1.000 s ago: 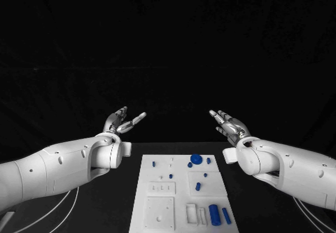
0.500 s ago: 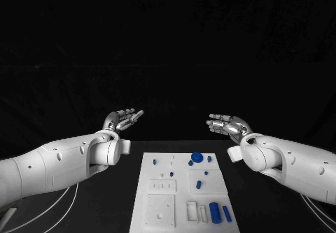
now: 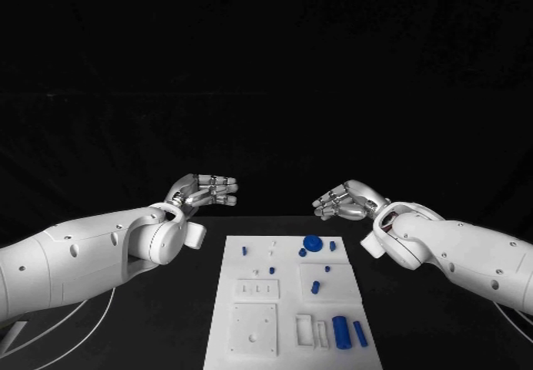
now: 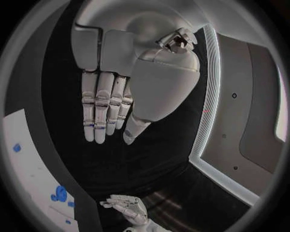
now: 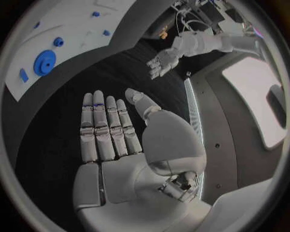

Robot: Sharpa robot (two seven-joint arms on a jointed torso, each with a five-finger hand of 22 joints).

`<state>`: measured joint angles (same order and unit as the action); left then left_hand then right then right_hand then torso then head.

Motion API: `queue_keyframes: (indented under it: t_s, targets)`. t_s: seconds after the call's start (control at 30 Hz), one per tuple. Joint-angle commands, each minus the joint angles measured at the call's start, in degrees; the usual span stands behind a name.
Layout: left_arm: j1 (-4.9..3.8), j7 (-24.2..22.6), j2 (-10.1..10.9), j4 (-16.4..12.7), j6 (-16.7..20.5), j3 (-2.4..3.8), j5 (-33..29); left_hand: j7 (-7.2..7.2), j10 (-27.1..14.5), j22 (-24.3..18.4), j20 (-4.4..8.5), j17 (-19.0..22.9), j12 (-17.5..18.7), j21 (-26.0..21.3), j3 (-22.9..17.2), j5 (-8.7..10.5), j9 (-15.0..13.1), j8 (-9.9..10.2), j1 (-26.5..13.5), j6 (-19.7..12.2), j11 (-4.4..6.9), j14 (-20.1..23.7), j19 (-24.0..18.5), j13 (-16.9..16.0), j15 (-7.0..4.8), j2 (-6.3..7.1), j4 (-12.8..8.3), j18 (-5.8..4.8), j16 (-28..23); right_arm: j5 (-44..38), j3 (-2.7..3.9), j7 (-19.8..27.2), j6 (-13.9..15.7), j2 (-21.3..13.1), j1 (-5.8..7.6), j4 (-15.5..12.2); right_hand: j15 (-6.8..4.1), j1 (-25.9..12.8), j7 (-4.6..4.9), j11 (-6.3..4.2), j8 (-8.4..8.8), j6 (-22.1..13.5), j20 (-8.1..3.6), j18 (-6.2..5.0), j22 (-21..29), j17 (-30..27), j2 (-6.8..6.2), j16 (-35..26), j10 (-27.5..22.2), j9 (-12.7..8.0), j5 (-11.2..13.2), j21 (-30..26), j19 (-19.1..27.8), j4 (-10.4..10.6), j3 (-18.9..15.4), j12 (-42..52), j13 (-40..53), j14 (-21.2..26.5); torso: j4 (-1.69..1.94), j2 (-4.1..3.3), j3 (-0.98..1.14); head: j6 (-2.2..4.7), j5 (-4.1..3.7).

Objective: Assemble the parts on the task board

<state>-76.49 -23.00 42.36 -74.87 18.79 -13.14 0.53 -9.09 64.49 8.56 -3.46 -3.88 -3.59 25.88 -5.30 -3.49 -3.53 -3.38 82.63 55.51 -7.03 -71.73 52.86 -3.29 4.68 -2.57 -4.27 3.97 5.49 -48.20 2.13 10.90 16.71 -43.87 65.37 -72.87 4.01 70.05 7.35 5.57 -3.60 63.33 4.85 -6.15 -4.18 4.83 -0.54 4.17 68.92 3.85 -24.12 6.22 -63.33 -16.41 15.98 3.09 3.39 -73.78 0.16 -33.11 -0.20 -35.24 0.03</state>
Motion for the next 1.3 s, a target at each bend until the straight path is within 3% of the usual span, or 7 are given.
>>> queue_keyframes:
  t_s: [0.03, 0.17, 0.33, 0.5, 0.63, 0.83, 1.3]
  targets:
    - [-0.55, 0.5, 0.9, -2.1, -8.6, 0.08, 4.1, 0.06, 0.5, 1.2, 0.46, -0.1, 0.2, 2.5, -0.3, -0.11, -0.1, -0.2, 0.4, 0.6, 0.21, -1.3, -0.7, 0.0, -0.44, 0.14, -1.6, -0.58, -0.3, -24.6, 0.31, -7.0, -7.2, -0.3, 0.42, -1.6, -2.22, 0.5, -0.41, -1.40, -0.15, 1.1, -2.28, -0.20, -0.8, 1.4, -1.19, 1.6, 3.8, 0.1, 0.4, 2.3, -5.4, 0.0, 0.3, 0.4, 0.2, -5.6, 0.75, -1.64, 0.19, -0.16, -0.51]
    - [-1.05, 1.3, 2.2, -4.6, -9.7, 0.11, 4.6, 0.06, 1.0, 3.4, 1.79, -0.6, 0.2, 6.8, 0.2, -0.16, -0.1, -0.2, 0.3, 0.1, 0.50, -4.7, 1.4, 0.0, -1.75, 0.74, -2.8, 0.09, 1.7, -33.2, 0.50, -10.5, -8.2, -0.6, 0.72, -3.2, -4.95, 2.1, -0.82, -2.40, -0.07, 2.0, -5.46, -0.83, -2.7, 5.0, -2.38, 5.8, 5.3, 0.0, 1.0, 6.8, -13.9, 0.1, -0.1, 0.3, 0.1, -13.0, 1.19, -2.74, 0.44, -0.22, -0.89]
    - [-1.45, 1.6, 3.7, -7.4, -10.8, 0.14, 4.3, 0.09, 0.4, 3.7, 1.37, -0.4, 0.2, 7.6, 2.2, -0.13, 0.0, -0.1, -2.4, -1.1, 0.35, -4.7, 0.4, 0.0, -1.49, 1.58, -1.9, -0.11, 1.9, -40.9, 0.60, -14.1, -10.0, -0.8, 0.84, -5.0, -5.29, 1.5, -0.80, -1.62, -0.01, 1.4, -6.47, -1.66, -5.3, 12.5, -4.64, 16.5, 0.7, -0.1, 0.2, 10.8, -16.9, 0.2, 2.5, 0.4, 0.1, -12.7, 1.39, -3.95, 0.87, -0.33, -1.11]
    - [-1.69, 1.8, 4.5, -9.4, -10.9, 0.15, 3.8, -0.04, -0.1, 2.0, 1.06, -0.3, 0.2, 6.3, 4.2, -0.10, 0.0, -0.1, -2.2, -2.2, 0.16, -4.3, 1.2, 0.0, -1.25, 1.01, -1.4, -0.01, 2.0, -48.2, 0.63, -17.7, -9.8, -0.7, 0.87, -6.7, -5.55, -0.4, -1.11, -1.58, 0.00, 1.7, -6.60, -3.42, -10.8, 21.4, -6.64, 30.3, 0.8, -0.1, 4.0, 18.0, -19.0, 0.8, 6.6, 0.2, 0.0, -11.9, 1.54, -4.77, 1.07, -0.11, -1.43]
    - [-1.93, 1.8, 4.8, -10.0, -10.8, 0.20, 3.5, -0.05, -0.2, 0.8, 1.10, -0.3, 0.2, 5.8, 5.3, -0.12, 0.0, -0.1, -1.7, -2.3, 0.16, -4.3, 1.7, 0.0, -1.27, 0.53, -1.3, -0.05, 2.1, -52.9, 0.63, -20.4, -8.5, -0.2, 0.74, -7.3, -5.19, -0.7, -1.15, -1.54, 0.01, 1.5, -7.25, -1.90, -13.6, 24.9, -7.69, 35.9, 0.3, 0.0, 7.5, 20.9, -19.9, 1.8, 9.0, 0.3, 0.0, -11.3, 1.55, -5.55, 1.39, 0.03, -1.21]
    - [-2.46, 1.8, 4.9, -10.5, -10.8, 0.30, 3.1, -0.07, -0.3, 0.6, 1.08, -0.3, 0.2, 5.7, 5.5, -0.14, 0.0, -0.1, -1.8, -2.5, 0.14, -4.3, 1.8, 0.0, -1.26, 0.50, -1.2, -0.06, 2.1, -58.0, 0.62, -24.3, -4.9, 0.4, 0.11, -8.3, -4.75, 2.1, -1.18, -0.98, 0.02, 1.4, -7.00, -1.98, -16.1, 26.1, -10.25, 39.4, -1.5, 0.0, 16.1, 23.0, -20.1, 1.7, 10.4, 0.2, 0.0, -10.5, 1.55, -6.48, 1.85, 0.73, -1.46]
    - [-3.03, 2.6, 4.5, -10.4, -10.7, 0.40, 3.0, -0.16, -0.5, -0.3, 1.01, -0.3, 0.2, 5.5, 6.1, -0.10, 0.0, -0.1, -2.0, -3.5, 0.08, -4.3, 2.1, -0.1, -1.19, 0.37, -0.7, -0.07, 2.1, -61.4, 0.52, -26.9, -1.9, 2.1, -1.09, -7.9, -4.92, 3.4, -1.04, -1.15, 0.02, 1.9, -7.03, -2.66, -23.5, 25.4, -11.99, 43.7, -0.7, 0.0, 18.4, 25.9, -18.1, 3.7, 15.3, 0.2, 0.0, -9.4, 1.62, -7.90, 2.33, 0.67, -1.39]
